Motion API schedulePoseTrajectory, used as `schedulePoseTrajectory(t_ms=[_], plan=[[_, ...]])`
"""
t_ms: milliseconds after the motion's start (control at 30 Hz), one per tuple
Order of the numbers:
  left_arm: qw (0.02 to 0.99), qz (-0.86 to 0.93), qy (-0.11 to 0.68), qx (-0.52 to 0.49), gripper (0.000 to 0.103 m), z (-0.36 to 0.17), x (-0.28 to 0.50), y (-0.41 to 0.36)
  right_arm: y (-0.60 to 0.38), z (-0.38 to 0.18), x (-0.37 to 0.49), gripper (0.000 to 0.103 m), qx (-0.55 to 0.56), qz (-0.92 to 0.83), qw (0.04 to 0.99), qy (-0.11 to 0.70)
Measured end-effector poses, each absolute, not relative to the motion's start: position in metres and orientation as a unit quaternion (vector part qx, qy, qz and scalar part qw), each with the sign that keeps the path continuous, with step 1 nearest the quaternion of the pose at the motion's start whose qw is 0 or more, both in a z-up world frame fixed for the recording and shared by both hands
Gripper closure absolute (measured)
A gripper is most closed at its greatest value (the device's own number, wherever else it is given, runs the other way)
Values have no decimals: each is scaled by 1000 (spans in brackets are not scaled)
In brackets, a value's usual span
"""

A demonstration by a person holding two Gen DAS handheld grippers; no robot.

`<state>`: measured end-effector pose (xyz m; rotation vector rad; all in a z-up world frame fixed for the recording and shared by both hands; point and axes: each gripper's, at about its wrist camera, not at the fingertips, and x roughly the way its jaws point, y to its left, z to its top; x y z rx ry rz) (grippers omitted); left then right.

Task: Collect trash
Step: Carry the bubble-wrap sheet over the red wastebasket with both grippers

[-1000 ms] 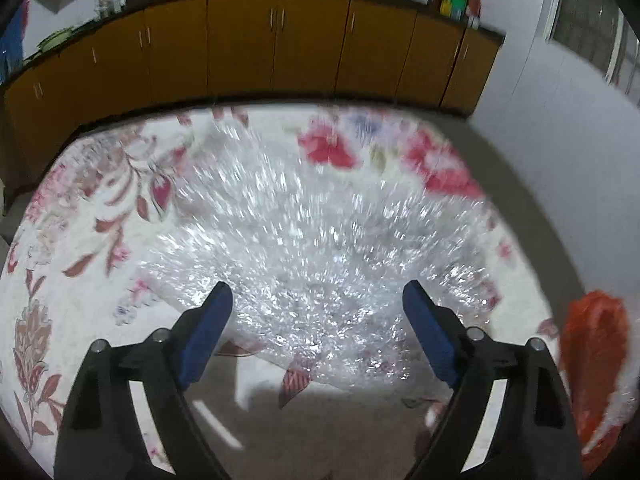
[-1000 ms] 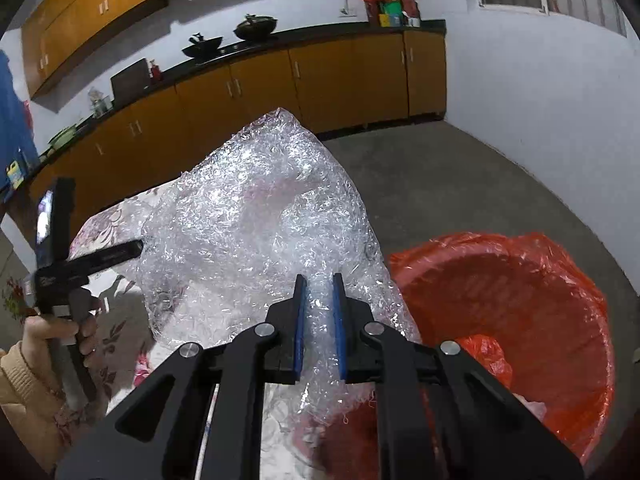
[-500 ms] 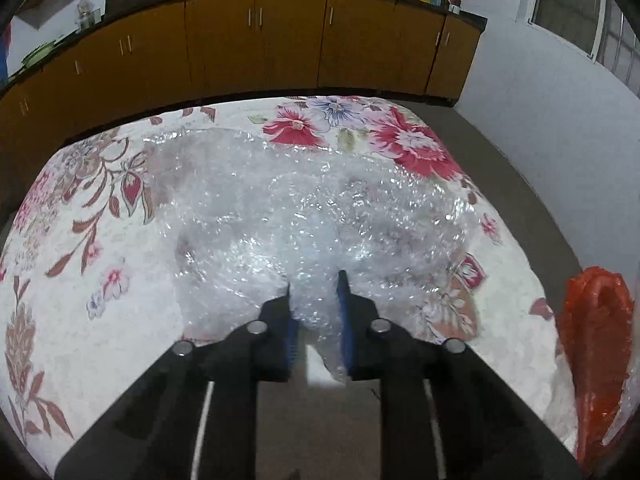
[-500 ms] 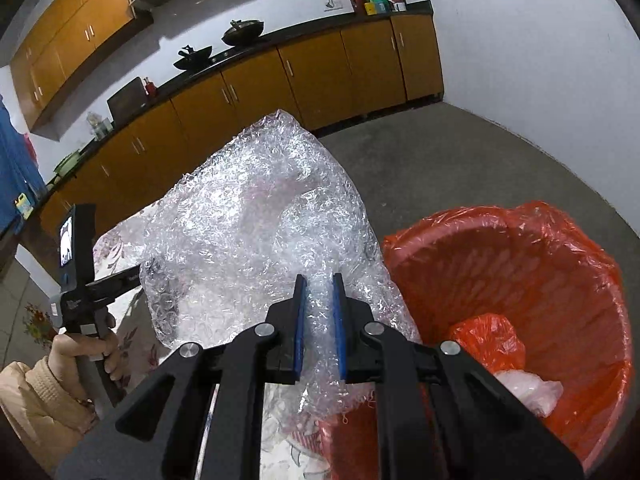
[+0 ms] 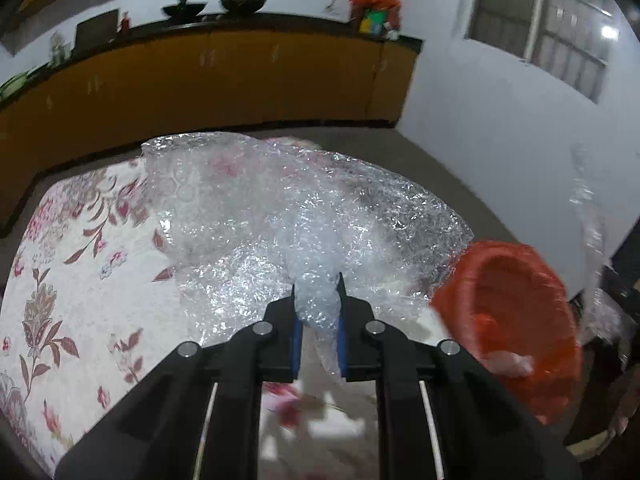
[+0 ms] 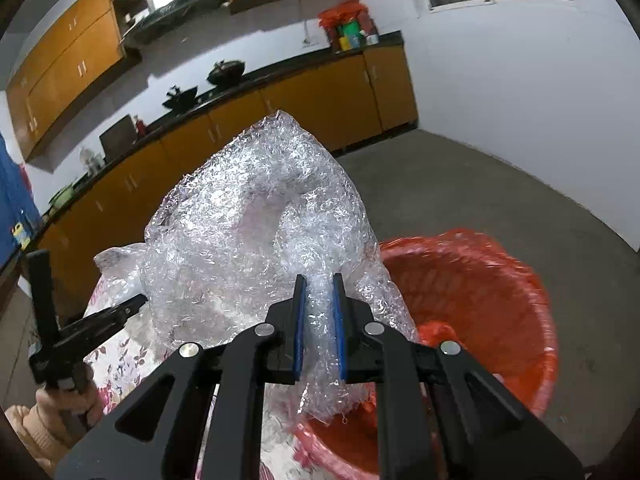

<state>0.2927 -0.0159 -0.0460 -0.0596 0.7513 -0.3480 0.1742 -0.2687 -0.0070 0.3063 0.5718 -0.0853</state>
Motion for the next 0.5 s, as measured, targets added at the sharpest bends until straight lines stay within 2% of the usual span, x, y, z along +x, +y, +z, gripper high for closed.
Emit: schedulePoseTrajectory(t_ms=[500], plan=[[899, -276, 339, -7, 88, -7, 210, -109, -328, 5, 110, 90, 187, -131, 939, 256]])
